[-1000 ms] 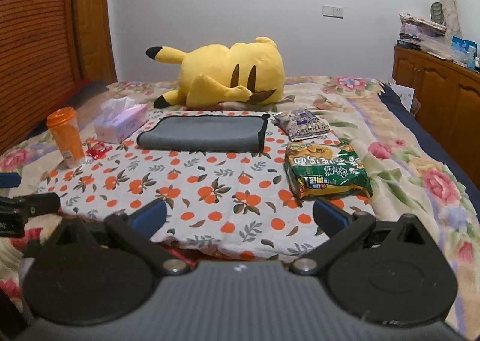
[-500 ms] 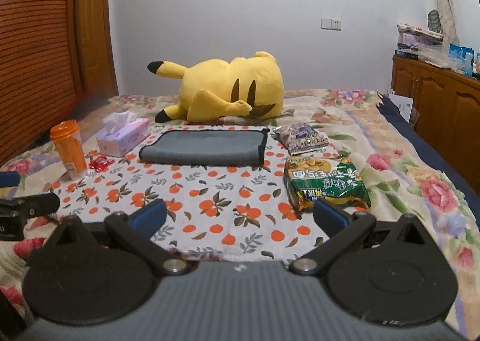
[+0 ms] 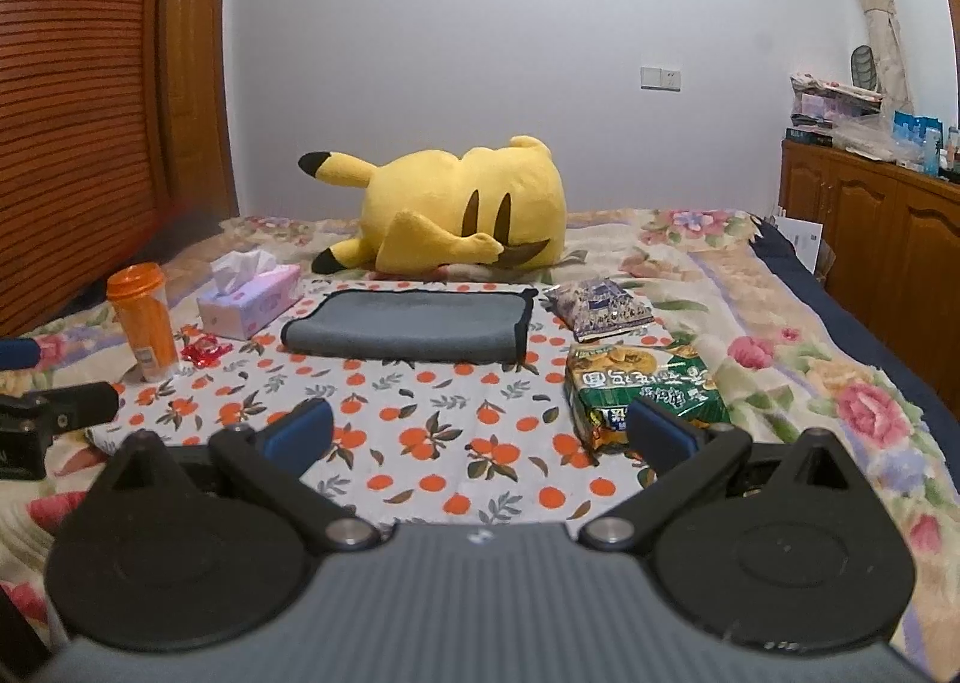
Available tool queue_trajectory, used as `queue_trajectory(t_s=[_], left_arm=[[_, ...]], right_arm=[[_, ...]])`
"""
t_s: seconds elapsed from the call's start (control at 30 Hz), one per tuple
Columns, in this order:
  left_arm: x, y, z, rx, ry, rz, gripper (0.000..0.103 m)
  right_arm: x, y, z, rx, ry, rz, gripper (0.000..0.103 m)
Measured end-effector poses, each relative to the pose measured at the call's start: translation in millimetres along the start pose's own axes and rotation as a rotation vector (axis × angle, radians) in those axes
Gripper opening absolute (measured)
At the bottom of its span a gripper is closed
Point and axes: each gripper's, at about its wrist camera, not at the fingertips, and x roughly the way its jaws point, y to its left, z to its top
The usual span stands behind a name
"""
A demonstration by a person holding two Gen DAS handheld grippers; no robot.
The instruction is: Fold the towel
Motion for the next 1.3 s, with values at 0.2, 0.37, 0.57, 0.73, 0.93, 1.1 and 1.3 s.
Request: queue_trajectory(t_s=[0.2,0.37,0.57,0.73,0.93,1.1,1.3], left_arm=[[-4.9,0.0,1.3,-0.001,-0.036,0.004,0.103],[-7.2,1.1,2.9,-0.005,-0.057,0.009,0.103],[-7.0,1.0,3.2,-0.005,-0.056,0.009,0.103],[-7.0,1.2,3.3,-0.007,-0.055,0.010,0.103],[-7.3,1.7,3.1,-0.006,-0.056,0.010,0.103],[-7.5,1.8,2.9,-0.006,-0.055,0.010,0.103],[-7.3,1.8,2.8,-0.006,-0.054,0.010,0.103]], right_arm=[[-2.5,-0.9,-0.1,0.005,-0.016,-0.004,0.103],[-5.8,-1.8,0.7,0.010,-0.038,-0.008,0.103],[-10.8,-4.5,2.2,0.020,-0.073,-0.016,0.103],[-9.8,-5.8,2.4,0.021,-0.072,-0.017,0.103],[-9.2,-5.4,1.9,0.020,-0.070,-0.017,0.103],[-9.2,-5.5,1.9,0.021,-0.069,-0.017,0.103],[-9.2,-5.6,2.0,0.020,-0.070,-0.016,0.103]])
